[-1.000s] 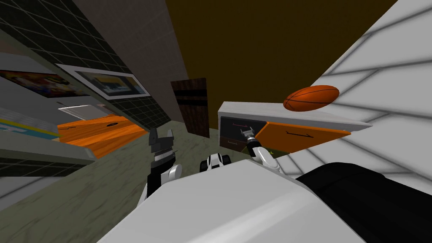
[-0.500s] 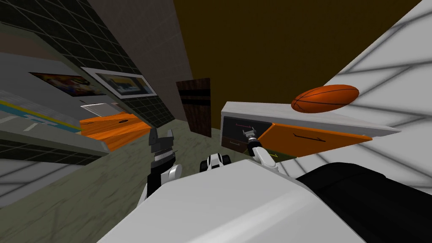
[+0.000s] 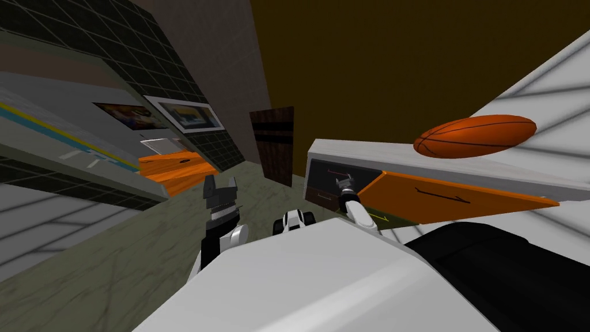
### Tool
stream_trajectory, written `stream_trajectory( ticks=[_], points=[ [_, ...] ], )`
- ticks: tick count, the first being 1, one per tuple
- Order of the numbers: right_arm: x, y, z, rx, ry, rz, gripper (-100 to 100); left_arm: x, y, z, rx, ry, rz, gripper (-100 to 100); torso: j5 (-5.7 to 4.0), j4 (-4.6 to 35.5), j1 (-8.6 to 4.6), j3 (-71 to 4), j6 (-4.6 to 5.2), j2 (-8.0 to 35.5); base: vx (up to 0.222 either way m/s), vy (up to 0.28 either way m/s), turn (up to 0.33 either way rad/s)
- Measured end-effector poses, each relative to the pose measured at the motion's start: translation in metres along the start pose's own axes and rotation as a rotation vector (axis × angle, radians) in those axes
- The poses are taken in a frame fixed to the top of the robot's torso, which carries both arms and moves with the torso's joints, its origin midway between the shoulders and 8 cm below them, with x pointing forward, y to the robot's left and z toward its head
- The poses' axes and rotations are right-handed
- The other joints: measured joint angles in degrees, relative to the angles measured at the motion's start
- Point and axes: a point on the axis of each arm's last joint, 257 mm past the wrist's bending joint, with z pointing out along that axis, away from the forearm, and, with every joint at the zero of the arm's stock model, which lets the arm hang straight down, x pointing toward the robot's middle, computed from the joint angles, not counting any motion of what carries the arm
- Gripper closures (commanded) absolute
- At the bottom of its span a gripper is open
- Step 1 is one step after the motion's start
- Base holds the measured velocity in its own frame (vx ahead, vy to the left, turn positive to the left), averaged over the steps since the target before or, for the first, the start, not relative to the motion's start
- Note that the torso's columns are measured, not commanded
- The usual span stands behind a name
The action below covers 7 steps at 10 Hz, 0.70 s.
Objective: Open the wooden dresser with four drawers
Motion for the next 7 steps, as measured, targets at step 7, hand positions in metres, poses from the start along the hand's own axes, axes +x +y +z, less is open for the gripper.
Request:
stream_trajectory(
  ticks=[7],
  points=[
    [0.030,-0.023,0.000,0.107,0.082,-0.230,-100,0.000,0.000,0.000,0.000,0.000,0.000,0,0.02,0.02,0.08,0.04,-0.02,0.06,-0.004,0.026,0.113]
  ],
)
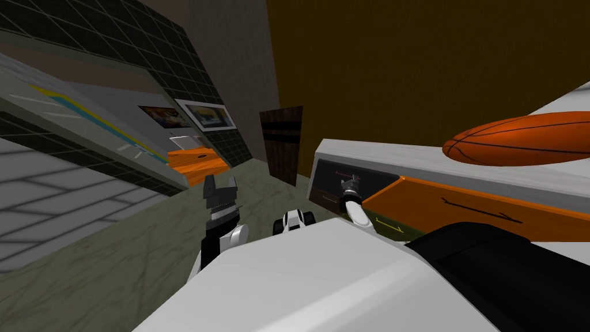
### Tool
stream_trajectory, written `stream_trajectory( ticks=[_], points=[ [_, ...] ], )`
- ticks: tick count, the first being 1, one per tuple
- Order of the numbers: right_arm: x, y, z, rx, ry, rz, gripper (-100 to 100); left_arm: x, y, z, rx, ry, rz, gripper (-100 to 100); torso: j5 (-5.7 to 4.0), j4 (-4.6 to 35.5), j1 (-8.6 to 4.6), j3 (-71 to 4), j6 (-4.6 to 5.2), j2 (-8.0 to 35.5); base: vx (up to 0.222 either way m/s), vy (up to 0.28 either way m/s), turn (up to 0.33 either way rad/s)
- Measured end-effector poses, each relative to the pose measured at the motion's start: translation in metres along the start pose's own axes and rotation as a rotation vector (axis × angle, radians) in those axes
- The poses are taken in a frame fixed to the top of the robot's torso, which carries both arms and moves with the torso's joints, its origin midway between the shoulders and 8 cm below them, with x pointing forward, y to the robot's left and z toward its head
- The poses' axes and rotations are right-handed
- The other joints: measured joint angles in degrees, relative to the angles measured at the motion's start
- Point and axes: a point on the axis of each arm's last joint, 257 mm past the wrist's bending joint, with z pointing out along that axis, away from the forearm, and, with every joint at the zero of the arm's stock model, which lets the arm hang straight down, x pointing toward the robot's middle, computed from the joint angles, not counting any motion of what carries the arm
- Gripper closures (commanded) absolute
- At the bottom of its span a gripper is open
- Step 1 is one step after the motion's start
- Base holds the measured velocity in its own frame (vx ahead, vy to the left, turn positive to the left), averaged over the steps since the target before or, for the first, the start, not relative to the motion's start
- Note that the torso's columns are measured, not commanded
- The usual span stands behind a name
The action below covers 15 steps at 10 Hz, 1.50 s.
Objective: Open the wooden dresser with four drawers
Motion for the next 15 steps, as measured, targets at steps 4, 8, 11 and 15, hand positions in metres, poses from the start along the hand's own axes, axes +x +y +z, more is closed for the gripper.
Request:
stream_trajectory(
  ticks=[4,8,11,15],
  points=[
    [0.010,-0.009,0.002,0.054,0.035,-0.116,-100,0.000,0.000,0.000,0.000,0.000,0.000,0,0.01,0.01,0.04,0.01,0.00,0.02,-0.004,0.024,0.111],
    [0.021,-0.017,0.000,0.103,0.070,-0.223,-100,0.000,0.000,0.000,0.000,0.000,0.000,0,0.00,0.00,-0.01,-0.01,0.03,-0.01,-0.004,0.024,0.107],
    [0.027,-0.021,-0.003,0.139,0.099,-0.305,-100,0.000,0.000,0.000,0.000,0.000,0.000,0,0.01,0.00,0.02,0.00,0.02,0.01,-0.003,0.026,0.128],
    [0.030,-0.026,-0.005,0.158,0.116,-0.343,-100,0.000,0.000,0.000,0.000,0.000,0.000,0,-0.02,-0.03,-0.11,-0.07,0.03,-0.12,0.035,-0.007,-0.007]
  ],
)
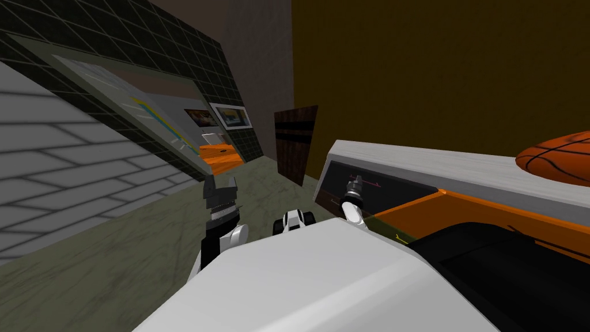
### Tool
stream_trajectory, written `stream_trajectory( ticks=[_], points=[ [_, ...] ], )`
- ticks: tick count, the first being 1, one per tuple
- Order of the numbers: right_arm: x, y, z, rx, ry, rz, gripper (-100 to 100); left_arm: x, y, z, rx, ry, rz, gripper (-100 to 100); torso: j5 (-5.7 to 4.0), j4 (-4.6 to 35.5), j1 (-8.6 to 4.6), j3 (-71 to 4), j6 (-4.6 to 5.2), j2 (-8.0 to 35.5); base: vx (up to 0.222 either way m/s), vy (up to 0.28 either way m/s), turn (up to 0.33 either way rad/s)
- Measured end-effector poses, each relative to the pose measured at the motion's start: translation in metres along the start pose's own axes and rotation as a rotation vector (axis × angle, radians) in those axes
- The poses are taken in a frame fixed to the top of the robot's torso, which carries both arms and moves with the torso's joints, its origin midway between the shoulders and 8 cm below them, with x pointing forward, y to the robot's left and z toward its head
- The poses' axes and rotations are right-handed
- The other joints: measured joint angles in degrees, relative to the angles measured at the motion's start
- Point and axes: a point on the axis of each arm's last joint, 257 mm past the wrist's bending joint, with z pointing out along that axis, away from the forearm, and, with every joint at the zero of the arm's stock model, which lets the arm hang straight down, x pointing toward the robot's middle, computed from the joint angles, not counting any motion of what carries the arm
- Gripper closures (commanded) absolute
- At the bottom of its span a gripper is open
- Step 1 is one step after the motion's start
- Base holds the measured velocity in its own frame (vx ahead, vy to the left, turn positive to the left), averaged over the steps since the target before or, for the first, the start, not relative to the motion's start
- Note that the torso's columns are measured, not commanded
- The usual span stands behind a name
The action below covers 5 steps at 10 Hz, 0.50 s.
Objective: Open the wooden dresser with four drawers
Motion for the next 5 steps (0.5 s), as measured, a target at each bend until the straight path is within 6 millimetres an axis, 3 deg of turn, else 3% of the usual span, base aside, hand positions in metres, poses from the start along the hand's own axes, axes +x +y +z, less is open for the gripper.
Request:
stream_trajectory(
  ticks=[1,2,5],
  points=[
    [0.0004,-0.0030,0.0029,-0.001,-0.006,0.000,-100,0.0000,0.0000,0.0000,0.000,0.000,0.000,0,-0.02,-0.03,-0.02,-0.06,-0.02,-0.09,0.045,-0.021,-0.008],
    [0.0001,-0.0031,0.0033,-0.002,-0.008,-0.001,100,0.0000,0.0000,0.0000,0.000,0.000,0.000,0,0.01,0.01,0.12,0.05,-0.03,0.12,-0.050,0.024,0.085],
    [-0.0029,-0.0091,0.0029,0.015,-0.007,0.000,100,0.0001,0.0000,0.0001,0.000,0.000,0.000,0,-0.26,-0.07,-0.02,0.19,0.08,0.23,-0.072,0.075,-0.022]
  ],
)
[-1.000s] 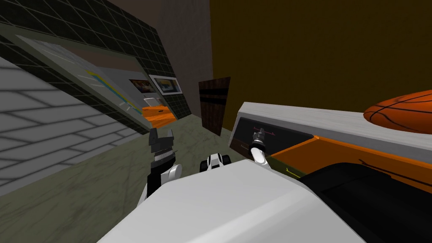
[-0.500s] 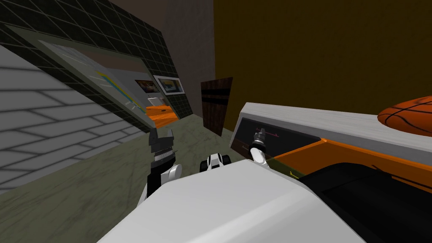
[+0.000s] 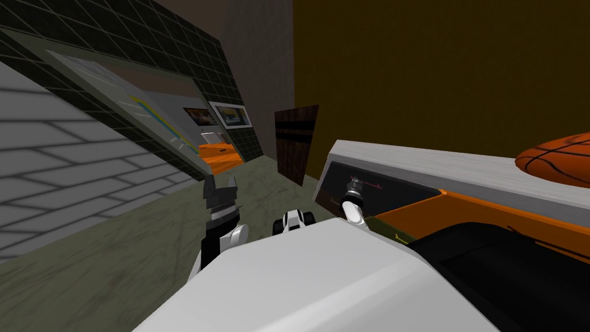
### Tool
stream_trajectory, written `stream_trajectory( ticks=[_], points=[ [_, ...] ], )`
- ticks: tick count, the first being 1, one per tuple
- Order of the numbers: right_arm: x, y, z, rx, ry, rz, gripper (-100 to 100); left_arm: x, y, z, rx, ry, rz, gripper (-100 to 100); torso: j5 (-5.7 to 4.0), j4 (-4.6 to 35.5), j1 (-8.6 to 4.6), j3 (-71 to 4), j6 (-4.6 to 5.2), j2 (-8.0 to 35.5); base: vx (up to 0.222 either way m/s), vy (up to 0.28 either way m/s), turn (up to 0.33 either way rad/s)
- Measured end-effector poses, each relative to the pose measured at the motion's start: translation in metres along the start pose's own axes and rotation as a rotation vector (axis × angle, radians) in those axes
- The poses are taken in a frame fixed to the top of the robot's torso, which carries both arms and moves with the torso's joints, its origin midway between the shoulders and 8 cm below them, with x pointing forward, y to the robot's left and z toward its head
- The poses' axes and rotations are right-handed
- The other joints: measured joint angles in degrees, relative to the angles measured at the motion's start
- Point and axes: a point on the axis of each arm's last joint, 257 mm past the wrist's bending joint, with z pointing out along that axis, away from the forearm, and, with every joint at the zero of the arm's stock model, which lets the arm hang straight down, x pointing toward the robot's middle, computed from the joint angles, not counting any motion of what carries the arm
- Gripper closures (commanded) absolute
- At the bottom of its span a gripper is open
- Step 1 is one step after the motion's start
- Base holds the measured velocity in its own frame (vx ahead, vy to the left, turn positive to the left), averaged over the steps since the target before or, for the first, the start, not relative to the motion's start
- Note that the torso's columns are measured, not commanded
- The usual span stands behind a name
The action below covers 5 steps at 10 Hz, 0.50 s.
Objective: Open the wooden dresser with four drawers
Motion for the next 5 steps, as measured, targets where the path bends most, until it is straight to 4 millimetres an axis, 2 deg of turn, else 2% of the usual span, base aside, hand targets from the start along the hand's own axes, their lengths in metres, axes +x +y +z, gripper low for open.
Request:
stream_trajectory(
  ticks=[5],
  points=[
    [-0.0048,-0.0012,-0.0029,-0.011,-0.015,0.003,100,0.0000,0.0000,0.0000,0.000,0.000,0.000,0,0.16,0.06,-0.02,-0.09,-0.01,-0.08,-0.097,0.116,-0.027]
  ],
)
